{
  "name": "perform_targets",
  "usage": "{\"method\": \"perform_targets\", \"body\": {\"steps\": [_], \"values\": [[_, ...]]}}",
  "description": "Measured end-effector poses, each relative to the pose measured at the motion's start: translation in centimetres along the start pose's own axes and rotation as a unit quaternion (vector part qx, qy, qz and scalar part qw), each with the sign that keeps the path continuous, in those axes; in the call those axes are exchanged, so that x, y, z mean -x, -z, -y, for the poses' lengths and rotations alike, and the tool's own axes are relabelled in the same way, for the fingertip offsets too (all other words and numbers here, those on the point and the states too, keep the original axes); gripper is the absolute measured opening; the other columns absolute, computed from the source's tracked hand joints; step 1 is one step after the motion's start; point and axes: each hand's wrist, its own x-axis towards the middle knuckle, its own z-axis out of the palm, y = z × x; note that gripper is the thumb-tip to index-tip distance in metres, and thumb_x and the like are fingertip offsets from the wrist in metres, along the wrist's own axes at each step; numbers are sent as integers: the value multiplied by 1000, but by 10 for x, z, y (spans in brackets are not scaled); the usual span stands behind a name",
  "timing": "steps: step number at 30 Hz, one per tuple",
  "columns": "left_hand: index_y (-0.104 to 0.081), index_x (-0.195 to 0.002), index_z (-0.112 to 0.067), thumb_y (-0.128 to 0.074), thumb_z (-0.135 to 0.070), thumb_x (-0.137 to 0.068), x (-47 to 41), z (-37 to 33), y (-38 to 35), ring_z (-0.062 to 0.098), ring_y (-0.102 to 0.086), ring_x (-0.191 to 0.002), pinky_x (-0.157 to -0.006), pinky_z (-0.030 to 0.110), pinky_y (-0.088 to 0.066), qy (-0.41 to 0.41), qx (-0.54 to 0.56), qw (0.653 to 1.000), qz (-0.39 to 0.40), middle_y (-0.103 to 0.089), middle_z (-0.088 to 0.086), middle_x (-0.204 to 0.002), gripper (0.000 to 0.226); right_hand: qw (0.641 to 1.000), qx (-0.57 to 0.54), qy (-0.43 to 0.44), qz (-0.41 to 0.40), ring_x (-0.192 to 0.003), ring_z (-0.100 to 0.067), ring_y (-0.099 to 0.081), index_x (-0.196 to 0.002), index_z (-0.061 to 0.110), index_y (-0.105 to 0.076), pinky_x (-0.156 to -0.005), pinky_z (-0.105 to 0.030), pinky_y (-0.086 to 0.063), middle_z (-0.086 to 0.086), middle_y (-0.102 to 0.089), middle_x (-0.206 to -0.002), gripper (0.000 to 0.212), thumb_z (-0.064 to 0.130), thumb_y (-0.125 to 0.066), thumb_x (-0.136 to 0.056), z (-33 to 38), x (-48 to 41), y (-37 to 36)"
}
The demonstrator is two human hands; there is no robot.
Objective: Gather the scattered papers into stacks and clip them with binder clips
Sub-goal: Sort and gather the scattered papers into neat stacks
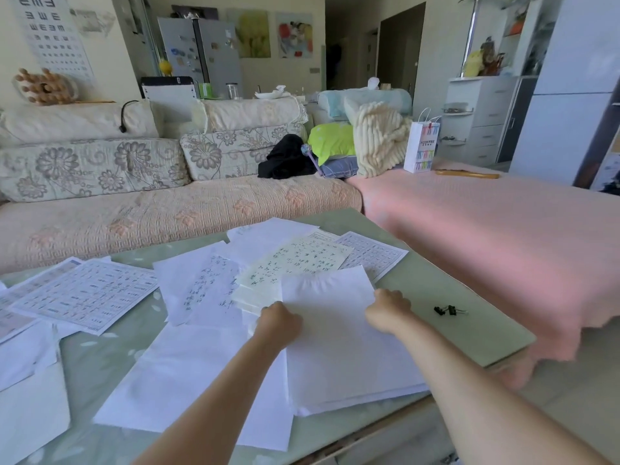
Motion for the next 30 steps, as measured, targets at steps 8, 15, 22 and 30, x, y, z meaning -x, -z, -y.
{"method": "perform_targets", "body": {"steps": [8,15,22,30], "values": [[-30,-147,-12,-50,-20,-90,7,7,14,27,-55,-114,-91,33,-49,-36,26,999,-1,-45,10,-142,61,994,67,59,-66,-132,-32,-33,-136,15,-44,-99,-40,-39,-11,-39,-142,47,23,-48,-90,13,19,2],[-42,-140,-21,-50,-27,-93,6,62,80,22,-47,-123,-94,32,-46,-64,-74,992,-85,-53,1,-134,48,958,-41,279,51,-131,-18,-46,-140,29,-49,-108,-32,-39,2,-45,-143,49,26,-50,-92,112,47,-34],[-40,-139,-17,-47,-33,-93,-17,140,141,30,-38,-128,-105,38,-36,15,-215,966,-142,-49,8,-136,49,927,72,364,63,-140,-21,-34,-148,25,-39,-111,-35,-35,-1,-36,-151,62,39,-57,-91,193,49,-91],[-48,-126,-3,-46,-41,-96,-76,133,157,34,-45,-123,-99,32,-36,53,-191,971,-133,-54,18,-128,49,892,191,410,2,-136,-24,-39,-139,16,-46,-112,-37,-32,-4,-46,-146,67,62,-48,-91,219,8,-123]]}}
